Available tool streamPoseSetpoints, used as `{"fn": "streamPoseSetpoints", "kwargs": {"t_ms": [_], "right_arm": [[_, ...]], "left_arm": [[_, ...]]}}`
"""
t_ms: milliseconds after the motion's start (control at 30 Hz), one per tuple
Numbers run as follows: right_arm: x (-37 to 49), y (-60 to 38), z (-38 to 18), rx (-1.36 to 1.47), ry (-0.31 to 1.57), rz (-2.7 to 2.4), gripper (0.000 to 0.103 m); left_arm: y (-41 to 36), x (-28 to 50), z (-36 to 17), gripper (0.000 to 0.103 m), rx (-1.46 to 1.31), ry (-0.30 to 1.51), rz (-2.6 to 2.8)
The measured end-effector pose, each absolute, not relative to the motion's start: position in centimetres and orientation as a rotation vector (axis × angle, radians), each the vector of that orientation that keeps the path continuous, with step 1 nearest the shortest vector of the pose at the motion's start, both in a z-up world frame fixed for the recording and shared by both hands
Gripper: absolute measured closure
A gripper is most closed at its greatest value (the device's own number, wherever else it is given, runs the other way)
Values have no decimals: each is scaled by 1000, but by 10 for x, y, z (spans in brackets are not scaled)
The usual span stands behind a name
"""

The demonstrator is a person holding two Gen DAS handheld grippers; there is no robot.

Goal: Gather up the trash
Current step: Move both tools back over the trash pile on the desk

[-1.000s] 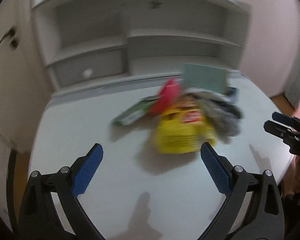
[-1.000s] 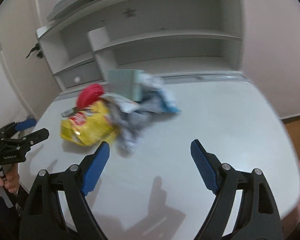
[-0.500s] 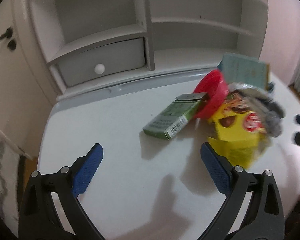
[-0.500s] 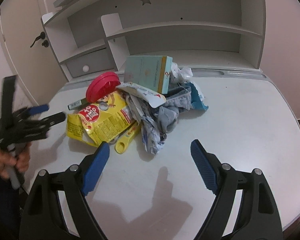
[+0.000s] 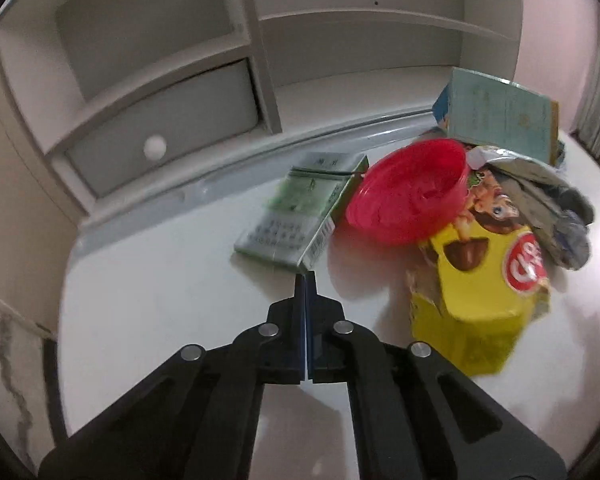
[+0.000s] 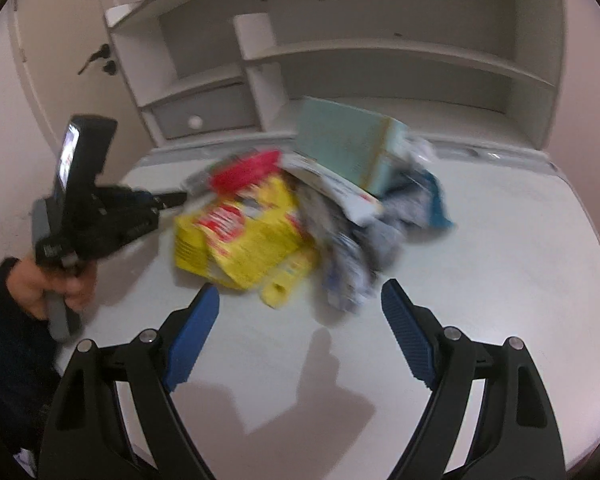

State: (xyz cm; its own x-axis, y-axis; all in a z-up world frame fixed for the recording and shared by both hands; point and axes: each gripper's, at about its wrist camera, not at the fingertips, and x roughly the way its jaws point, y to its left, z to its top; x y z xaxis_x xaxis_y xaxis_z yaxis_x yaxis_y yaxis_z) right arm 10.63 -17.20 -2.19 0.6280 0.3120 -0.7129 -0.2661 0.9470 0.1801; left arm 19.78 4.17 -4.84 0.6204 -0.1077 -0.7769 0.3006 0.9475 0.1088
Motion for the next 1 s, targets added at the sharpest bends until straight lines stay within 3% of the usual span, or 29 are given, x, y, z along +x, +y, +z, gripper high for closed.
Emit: {"fn": "streamPoseSetpoints", "kwargs": {"t_ms": [300,333,400,433,600,700,867,1000], "right_arm": [[151,-111,-3,-85,881,405,23],[151,-108,-3,-93,887,409,23],[151,-104,-8,-74,911,422,23],[151,-102,-12,-56,925,419,23],[161,-99,-31,56,986,382,22],[167,-96,-30,81,975,298,12],[184,-93,-30,202,1032,210,12],[166,-118,3,146,912,254,12]], "left_arm": [[86,168,-26,101,181,816,-200],[87,172,-26,93,188,818,-203],[85,176,-24,46,209,820,-212],[87,176,-23,18,204,803,-214],[96,177,-25,16,160,789,-223],[99,182,-26,16,171,792,-206],[112,190,-25,16,122,804,-204],[105,197,-26,15,129,820,-274]]}}
